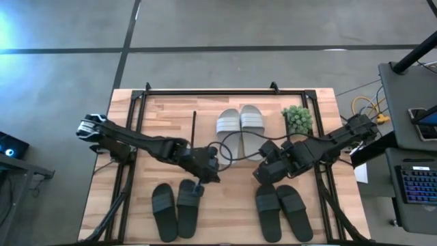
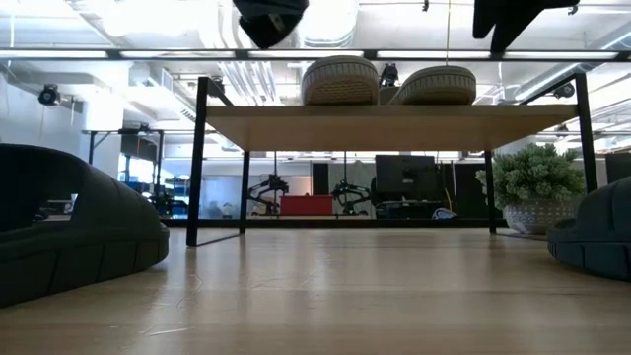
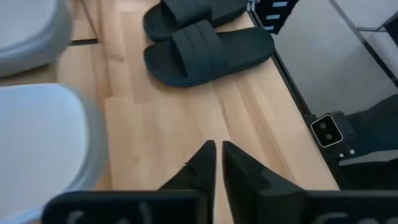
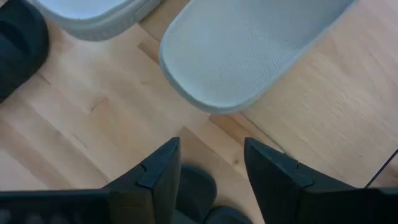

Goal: Pick and place slides into the shelf
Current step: Put the gray slide on the shelf

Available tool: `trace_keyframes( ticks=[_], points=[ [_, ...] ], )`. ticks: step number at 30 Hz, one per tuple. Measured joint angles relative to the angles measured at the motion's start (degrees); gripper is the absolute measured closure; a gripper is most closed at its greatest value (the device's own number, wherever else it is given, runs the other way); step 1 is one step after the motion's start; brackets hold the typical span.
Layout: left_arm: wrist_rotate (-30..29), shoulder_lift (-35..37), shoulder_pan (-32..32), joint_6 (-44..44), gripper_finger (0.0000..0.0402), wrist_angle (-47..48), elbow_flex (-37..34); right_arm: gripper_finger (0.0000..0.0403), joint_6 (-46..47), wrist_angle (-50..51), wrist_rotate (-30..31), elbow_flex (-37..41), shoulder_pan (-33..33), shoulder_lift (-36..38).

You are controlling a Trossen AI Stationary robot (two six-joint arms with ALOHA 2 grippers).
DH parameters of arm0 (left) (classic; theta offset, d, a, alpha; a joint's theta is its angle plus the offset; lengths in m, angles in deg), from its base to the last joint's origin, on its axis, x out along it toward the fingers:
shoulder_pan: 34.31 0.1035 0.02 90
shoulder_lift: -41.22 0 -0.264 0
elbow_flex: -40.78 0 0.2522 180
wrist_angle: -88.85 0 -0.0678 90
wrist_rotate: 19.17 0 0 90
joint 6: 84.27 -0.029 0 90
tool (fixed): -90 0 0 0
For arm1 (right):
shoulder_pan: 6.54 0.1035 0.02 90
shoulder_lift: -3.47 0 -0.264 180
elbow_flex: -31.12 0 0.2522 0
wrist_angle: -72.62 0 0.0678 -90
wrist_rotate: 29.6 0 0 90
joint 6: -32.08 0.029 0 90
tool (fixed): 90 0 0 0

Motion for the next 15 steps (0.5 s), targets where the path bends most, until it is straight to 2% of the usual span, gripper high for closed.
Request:
trace_keyframes(
  ticks=[3,7,15],
  points=[
    [-0.23,-1.26,0.20,-0.05,0.0395,-1.28,0.01,0.0252,0.79,-0.02,0.04,0.00,-0.05,-0.09],
    [-5.65,-3.08,1.32,-0.13,0.0394,-1.52,0.01,0.0271,0.81,-0.11,0.72,0.00,-0.03,-0.11],
    [-8.92,-5.86,3.23,-0.13,0.0393,-5.28,-0.01,0.0296,0.75,0.02,0.92,0.00,-0.03,-0.11]
  ],
)
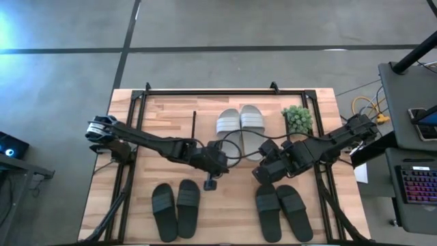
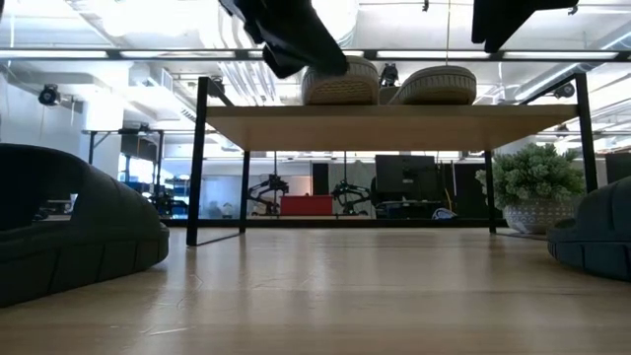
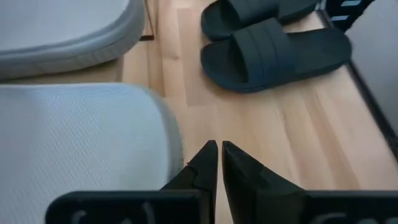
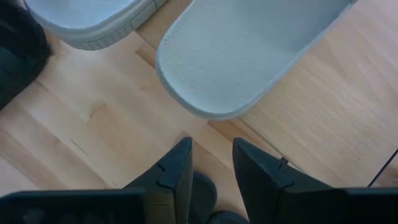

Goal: Pick and place slides into the shelf
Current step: Put the gray slide on the shelf, then put the right black slide under the shelf

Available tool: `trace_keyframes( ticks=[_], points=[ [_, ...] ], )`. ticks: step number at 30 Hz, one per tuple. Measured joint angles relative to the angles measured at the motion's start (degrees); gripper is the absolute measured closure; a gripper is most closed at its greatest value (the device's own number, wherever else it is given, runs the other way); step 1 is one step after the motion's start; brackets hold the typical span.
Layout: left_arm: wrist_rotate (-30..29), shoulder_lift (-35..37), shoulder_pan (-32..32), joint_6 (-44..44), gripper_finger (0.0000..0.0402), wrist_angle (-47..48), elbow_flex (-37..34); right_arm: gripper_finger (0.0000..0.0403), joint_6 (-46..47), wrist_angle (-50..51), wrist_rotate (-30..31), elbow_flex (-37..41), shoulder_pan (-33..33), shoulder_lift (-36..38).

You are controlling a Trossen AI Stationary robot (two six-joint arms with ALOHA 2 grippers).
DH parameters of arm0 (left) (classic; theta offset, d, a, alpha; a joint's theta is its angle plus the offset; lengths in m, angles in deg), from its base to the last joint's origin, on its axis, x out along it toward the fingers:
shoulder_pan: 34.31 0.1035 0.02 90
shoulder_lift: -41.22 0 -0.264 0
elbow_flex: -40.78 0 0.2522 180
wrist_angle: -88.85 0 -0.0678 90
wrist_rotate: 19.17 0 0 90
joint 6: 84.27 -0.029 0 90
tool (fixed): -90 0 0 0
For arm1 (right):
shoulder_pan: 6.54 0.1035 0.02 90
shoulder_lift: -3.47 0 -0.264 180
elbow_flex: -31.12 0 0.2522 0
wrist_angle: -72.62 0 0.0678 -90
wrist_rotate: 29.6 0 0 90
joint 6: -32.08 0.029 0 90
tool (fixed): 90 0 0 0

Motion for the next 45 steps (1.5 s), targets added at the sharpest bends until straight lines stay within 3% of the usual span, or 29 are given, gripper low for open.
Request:
trace_keyframes(
  ticks=[8,15,18,23,27,30,33,36,40,45],
  points=[
    [-6.11,-0.29,0.99,-0.52,0.0393,-1.10,-0.02,0.0308,-1.36,0.02,0.00,0.00,-0.02,0.00],
    [-2.17,2.37,0.57,-1.33,0.0393,-0.99,0.26,0.0306,-1.21,-0.40,-0.51,0.00,0.11,0.02],
    [-1.33,5.69,-0.08,-1.34,0.0393,-0.47,0.21,0.0310,-1.47,-0.37,-5.48,0.00,0.93,0.02],
    [-5.50,12.38,-0.20,0.19,0.0393,8.55,-0.02,0.0323,5.04,-0.66,-12.33,0.41,8.47,0.04],
    [-10.58,18.87,-0.97,1.65,0.0393,15.69,-1.42,0.0328,17.88,-2.45,-8.89,0.55,18.12,-0.86],
    [-14.69,23.13,-1.40,1.81,0.0393,18.54,-3.25,0.0314,23.77,-5.02,-8.43,0.55,23.79,-3.33],
    [-19.12,27.03,-1.89,3.23,0.0392,19.30,-5.25,0.0285,23.60,-5.07,-16.97,0.33,27.02,-7.09],
    [-19.25,30.24,-2.05,5.39,0.0378,20.52,-6.99,0.0250,20.74,-4.08,-23.87,0.33,29.82,-10.90],
    [-19.36,32.67,-2.68,10.20,0.0341,25.52,-8.17,0.0211,18.56,-1.35,-24.09,-0.12,33.21,-14.72],
    [-19.33,34.67,-3.65,14.36,0.0295,27.50,-11.10,0.0194,14.60,3.73,-23.04,-0.17,35.17,-18.53]
  ],
)
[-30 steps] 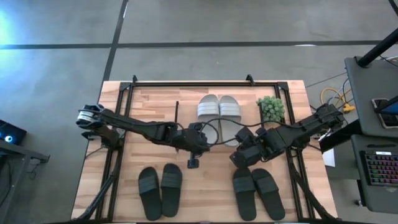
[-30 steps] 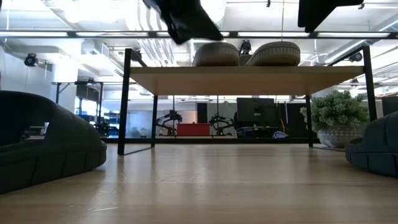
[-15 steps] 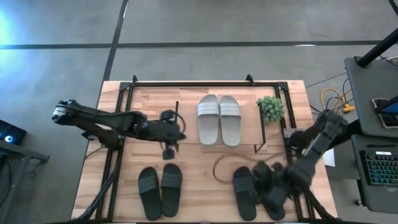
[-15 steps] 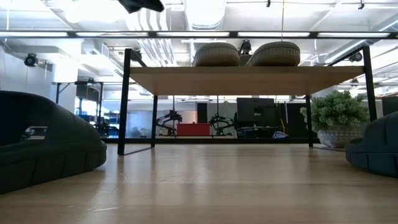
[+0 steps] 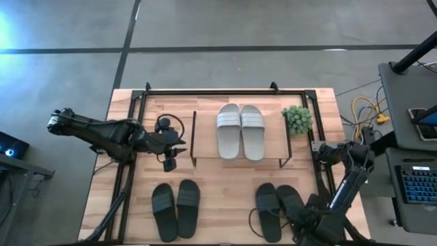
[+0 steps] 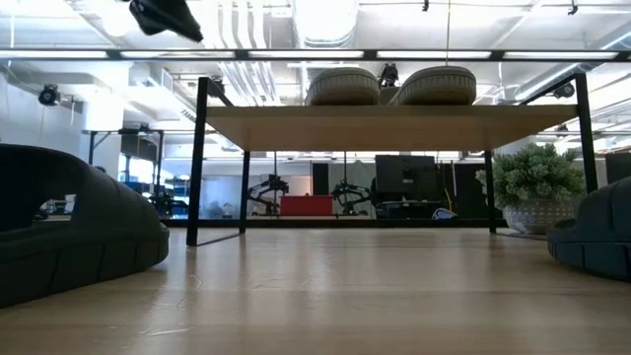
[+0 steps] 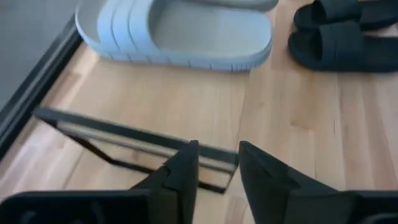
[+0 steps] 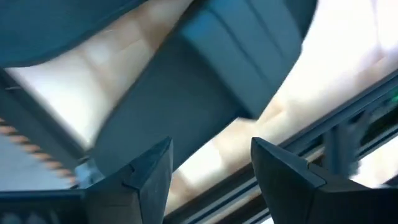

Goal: Pick and place slides into the shelf
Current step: Put the right black slide under the shelf

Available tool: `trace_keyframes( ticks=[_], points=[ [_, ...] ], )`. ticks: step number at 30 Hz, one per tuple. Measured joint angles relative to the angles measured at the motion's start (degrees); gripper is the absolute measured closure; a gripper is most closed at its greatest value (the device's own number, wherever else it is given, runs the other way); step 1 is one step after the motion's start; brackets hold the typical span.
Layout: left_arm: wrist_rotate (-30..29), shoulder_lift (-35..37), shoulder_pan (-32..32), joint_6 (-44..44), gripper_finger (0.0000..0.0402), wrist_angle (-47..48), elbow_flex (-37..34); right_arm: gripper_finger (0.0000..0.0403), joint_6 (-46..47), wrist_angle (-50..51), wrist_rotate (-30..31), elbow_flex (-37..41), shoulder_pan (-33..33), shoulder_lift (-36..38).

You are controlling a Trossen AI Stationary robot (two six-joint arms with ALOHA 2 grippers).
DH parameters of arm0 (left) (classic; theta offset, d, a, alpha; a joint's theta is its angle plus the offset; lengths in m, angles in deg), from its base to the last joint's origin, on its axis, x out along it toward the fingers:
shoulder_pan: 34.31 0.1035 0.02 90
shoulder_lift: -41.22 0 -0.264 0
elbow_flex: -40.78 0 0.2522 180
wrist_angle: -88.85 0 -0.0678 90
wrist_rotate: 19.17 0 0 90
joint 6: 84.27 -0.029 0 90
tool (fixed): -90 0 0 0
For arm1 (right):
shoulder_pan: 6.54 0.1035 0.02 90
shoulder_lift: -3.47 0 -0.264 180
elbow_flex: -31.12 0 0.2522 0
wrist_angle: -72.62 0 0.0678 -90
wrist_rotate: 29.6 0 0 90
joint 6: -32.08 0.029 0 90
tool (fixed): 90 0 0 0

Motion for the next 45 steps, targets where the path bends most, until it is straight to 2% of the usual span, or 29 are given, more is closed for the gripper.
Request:
trace_keyframes(
  ticks=[6,17,21,29,32,36,40,45],
  points=[
    [0.08,-0.11,-1.02,1.03,0.0268,-0.32,-1.16,0.0192,-4.33,3.67,6.94,0.13,-0.18,-4.02],
    [0.08,-1.96,-1.05,0.87,0.0267,-0.35,-1.23,0.0200,-11.18,2.18,8.16,0.20,-1.16,-9.49],
    [0.10,-2.36,-1.05,0.86,0.0267,-0.37,-1.23,0.0233,-11.70,2.53,11.00,0.26,-3.20,-9.69],
    [0.28,-2.52,-1.05,0.90,0.0267,-0.37,-1.23,0.0356,-17.20,-0.01,16.52,0.26,-8.82,-9.58],
    [0.36,-2.52,-1.05,0.90,0.0267,-0.33,-1.23,0.0386,-17.64,-0.50,18.28,0.22,-10.83,-9.49],
    [0.41,-2.52,-1.05,0.90,0.0267,-0.27,-1.23,0.0388,-19.35,-1.41,23.50,0.10,-13.99,-9.42],
    [0.43,-2.50,-1.05,0.90,0.0267,-0.14,-1.23,0.0389,-26.20,-2.55,28.06,-0.18,-17.02,-9.67],
    [0.56,-2.50,-1.07,0.97,0.0267,1.89,-1.25,0.0389,-30.76,-4.05,29.62,-0.72,-18.71,-9.67]
  ],
)
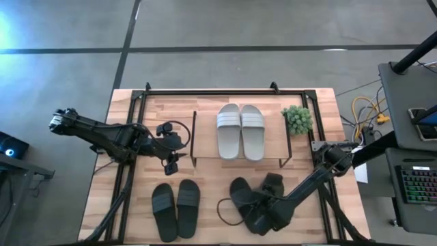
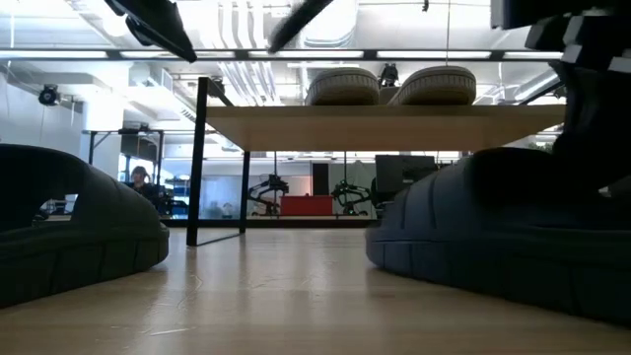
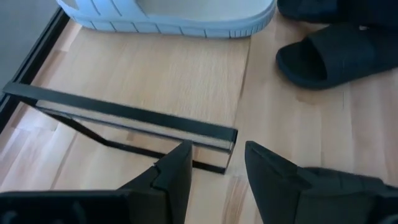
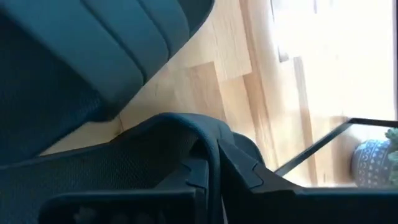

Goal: Pick and place slides into the shelf
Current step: Put the right black slide under the shelf

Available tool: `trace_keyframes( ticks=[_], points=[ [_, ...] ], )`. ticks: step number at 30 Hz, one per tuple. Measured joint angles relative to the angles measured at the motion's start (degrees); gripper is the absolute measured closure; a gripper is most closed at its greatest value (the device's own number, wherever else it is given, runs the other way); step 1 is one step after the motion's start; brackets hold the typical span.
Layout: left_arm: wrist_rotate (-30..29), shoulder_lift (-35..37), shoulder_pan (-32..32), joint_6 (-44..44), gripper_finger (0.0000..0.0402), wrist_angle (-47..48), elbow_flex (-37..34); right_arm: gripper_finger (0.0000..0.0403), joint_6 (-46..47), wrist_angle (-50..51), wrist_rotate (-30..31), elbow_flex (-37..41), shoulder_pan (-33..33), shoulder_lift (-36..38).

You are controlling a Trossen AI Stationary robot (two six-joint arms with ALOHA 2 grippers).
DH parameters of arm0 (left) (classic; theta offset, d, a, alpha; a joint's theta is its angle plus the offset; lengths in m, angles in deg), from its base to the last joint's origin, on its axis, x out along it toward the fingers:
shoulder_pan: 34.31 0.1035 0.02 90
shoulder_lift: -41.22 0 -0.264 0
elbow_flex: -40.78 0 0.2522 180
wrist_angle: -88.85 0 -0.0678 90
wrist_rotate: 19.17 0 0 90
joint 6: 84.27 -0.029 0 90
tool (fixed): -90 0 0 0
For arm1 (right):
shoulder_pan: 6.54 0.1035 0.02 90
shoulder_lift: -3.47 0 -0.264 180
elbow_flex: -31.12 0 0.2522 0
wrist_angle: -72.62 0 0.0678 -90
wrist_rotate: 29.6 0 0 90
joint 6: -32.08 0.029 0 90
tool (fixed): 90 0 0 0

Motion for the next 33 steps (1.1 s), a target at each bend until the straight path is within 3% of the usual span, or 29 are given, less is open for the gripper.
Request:
trace_keyframes(
  ticks=[9,20,29,33],
  points=[
    [0.11,0.00,-0.02,0.06,0.0267,0.54,0.00,0.0390,-4.65,6.52,4.81,-3.99,0.42,0.00],
    [-0.63,-0.02,-0.02,-0.08,0.0267,0.51,-0.02,0.0383,-0.66,10.23,6.66,-4.22,0.21,0.28],
    [-0.90,-0.07,-0.02,-0.12,0.0267,0.51,-0.25,0.0278,-0.55,10.43,6.70,-3.72,0.13,-1.43],
    [-0.96,-0.07,-0.07,-0.09,0.0267,0.51,-0.47,0.0234,-0.45,11.02,3.75,-3.74,0.13,-1.54]
  ],
)
